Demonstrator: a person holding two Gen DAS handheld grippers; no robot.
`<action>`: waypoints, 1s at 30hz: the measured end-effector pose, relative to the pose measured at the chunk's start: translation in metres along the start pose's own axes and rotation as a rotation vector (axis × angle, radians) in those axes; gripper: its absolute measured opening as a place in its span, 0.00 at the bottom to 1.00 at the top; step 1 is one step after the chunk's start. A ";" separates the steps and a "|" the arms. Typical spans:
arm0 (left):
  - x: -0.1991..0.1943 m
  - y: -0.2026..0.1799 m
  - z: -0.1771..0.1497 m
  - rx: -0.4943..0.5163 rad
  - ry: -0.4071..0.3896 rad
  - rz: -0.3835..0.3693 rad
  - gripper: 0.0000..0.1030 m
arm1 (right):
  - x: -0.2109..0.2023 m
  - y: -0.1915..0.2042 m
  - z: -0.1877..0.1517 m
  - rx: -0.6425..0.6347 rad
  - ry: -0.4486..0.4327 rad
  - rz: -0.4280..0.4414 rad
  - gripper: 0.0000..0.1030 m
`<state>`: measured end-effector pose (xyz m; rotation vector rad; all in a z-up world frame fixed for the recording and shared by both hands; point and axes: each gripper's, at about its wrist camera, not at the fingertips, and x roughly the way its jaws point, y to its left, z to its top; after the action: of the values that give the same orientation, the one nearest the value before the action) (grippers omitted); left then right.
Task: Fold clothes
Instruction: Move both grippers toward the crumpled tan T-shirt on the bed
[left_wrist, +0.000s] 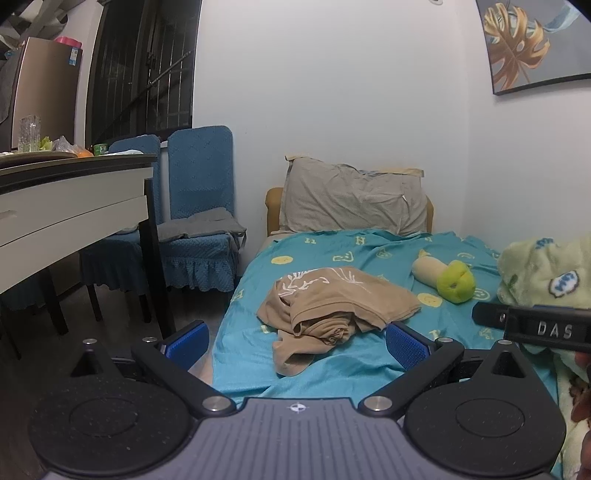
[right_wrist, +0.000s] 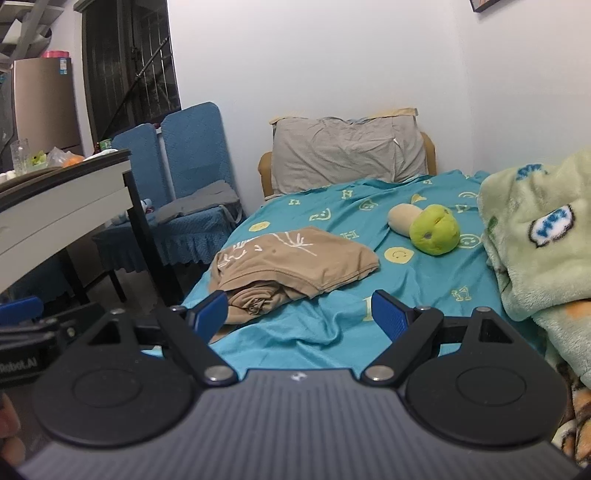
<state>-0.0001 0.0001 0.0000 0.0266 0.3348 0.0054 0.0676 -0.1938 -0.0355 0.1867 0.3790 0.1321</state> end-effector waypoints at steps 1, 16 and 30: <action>0.000 0.001 0.000 -0.002 0.000 0.001 1.00 | 0.000 0.001 0.000 0.000 0.001 0.006 0.84; 0.009 0.000 -0.014 0.005 0.013 0.041 1.00 | -0.001 0.012 -0.015 -0.076 0.016 -0.015 0.84; 0.006 0.003 -0.017 -0.008 0.046 0.083 1.00 | -0.007 0.009 -0.010 -0.060 -0.036 -0.043 0.84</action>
<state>0.0000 0.0034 -0.0178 0.0326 0.3792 0.0891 0.0562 -0.1846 -0.0404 0.1218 0.3425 0.0975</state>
